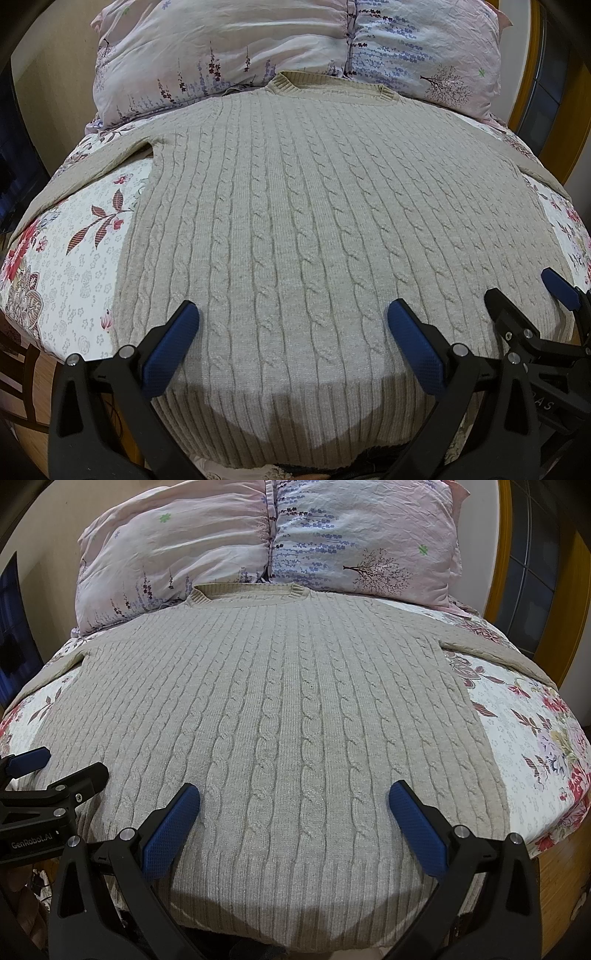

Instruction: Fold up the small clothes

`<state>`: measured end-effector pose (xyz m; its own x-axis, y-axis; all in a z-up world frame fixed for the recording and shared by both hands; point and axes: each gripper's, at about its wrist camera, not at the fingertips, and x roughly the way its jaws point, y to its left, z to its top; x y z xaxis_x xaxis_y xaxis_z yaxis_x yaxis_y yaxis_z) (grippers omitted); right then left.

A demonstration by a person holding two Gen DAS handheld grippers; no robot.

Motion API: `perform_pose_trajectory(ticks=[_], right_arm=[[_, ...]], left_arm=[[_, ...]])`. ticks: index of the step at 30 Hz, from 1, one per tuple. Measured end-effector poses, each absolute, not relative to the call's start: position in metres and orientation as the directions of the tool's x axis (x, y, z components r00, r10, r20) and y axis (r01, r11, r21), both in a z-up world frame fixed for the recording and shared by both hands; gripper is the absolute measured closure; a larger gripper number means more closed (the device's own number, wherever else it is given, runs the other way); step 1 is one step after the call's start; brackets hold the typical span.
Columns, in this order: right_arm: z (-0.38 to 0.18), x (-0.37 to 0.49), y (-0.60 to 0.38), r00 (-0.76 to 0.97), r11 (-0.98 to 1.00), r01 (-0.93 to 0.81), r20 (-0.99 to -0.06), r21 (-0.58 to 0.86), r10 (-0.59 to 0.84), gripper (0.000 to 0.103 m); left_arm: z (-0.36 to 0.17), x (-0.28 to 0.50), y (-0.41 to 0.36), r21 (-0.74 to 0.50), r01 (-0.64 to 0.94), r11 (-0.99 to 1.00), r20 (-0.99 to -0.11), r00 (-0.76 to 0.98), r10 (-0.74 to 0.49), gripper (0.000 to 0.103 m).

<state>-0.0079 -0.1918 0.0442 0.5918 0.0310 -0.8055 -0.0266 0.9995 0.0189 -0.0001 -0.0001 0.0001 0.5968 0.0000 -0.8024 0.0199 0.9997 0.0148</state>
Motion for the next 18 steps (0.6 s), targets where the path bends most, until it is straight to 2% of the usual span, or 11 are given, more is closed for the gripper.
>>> perform_pose_trajectory(ticks=[7, 18], right_arm=[[0.045, -0.008, -0.192, 0.603, 0.999, -0.05, -0.797, 0.022, 0.048, 0.001], [0.045, 0.014, -0.211, 0.56, 0.978, -0.194, -0.81, 0.074, 0.172, 0.001]], left_arm=[[0.001, 0.002, -0.001, 0.015, 0.025, 1.0, -0.805, 0.594, -0.003, 0.002], [0.003, 0.009, 0.001, 0.019, 0.067, 0.998, -0.806, 0.592, -0.025, 0.002]])
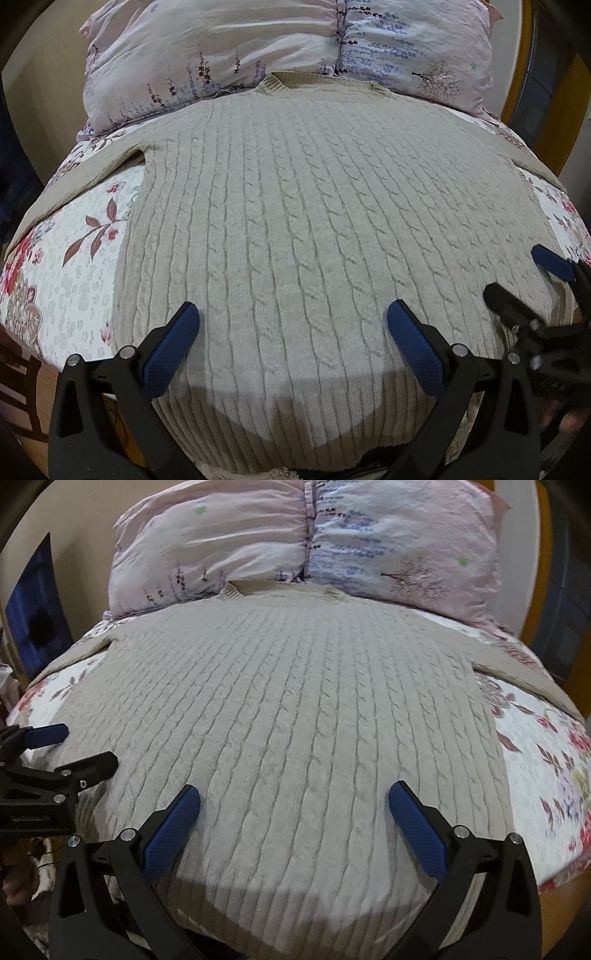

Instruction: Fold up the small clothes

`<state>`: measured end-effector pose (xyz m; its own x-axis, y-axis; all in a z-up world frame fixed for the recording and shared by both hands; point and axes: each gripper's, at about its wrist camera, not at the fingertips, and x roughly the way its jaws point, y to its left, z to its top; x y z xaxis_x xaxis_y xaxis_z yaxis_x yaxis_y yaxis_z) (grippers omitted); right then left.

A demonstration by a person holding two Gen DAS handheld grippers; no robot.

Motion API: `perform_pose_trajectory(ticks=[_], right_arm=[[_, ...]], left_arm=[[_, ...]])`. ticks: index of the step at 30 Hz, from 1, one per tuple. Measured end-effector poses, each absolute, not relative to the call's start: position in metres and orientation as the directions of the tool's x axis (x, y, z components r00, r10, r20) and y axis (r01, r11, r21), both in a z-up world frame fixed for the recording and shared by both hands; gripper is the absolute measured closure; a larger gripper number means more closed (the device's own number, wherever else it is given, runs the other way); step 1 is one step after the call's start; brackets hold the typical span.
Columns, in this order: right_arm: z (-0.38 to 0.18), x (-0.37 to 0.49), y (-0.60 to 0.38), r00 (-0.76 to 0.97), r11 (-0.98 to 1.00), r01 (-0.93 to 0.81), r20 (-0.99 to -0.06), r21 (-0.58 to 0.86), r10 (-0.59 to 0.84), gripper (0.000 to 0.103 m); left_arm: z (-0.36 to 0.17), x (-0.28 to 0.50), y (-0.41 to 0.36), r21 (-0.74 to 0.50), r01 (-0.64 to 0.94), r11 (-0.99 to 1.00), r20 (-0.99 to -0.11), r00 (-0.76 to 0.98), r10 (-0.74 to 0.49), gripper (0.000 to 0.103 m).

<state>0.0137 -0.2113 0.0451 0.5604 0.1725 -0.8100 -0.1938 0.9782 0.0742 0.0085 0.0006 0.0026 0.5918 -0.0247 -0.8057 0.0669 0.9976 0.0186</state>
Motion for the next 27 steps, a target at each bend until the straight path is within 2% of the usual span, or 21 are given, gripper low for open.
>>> perform_pose_trajectory(ticks=[2, 8, 10, 15, 18, 27], right_arm=[[0.05, 0.022, -0.228, 0.563, 0.977, -0.169, -0.8, 0.133, 0.207, 0.001], [0.074, 0.079, -0.331, 0.599, 0.928, 0.107, -0.768, 0.356, 0.226, 0.003], [0.076, 0.096, -0.368, 0.613, 0.893, 0.198, -0.762, 0.405, 0.21, 0.007], [0.07, 0.137, -0.458, 0.618, 0.732, 0.444, -0.768, 0.517, 0.168, 0.039], [0.062, 0.154, -0.496, 0.599, 0.65, 0.561, -0.793, 0.513, 0.11, 0.049], [0.033, 0.166, -0.553, 0.546, 0.475, 0.722, -0.836, 0.503, 0.057, 0.065]], left_arm=[[0.005, 0.014, 0.003, 0.016, 0.075, 0.997, -0.802, 0.597, -0.032, 0.002], [0.025, 0.042, 0.019, 0.02, 0.075, 0.997, -0.775, 0.631, -0.032, 0.002], [0.033, 0.053, 0.023, 0.047, 0.071, 0.996, -0.762, 0.647, -0.011, 0.002], [0.046, 0.094, 0.035, 0.095, 0.072, 0.993, -0.74, 0.673, 0.022, 0.002], [0.05, 0.113, 0.042, 0.082, 0.082, 0.993, -0.744, 0.668, 0.006, 0.002], [0.058, 0.158, 0.05, 0.039, 0.143, 0.989, -0.74, 0.669, -0.067, 0.002]])
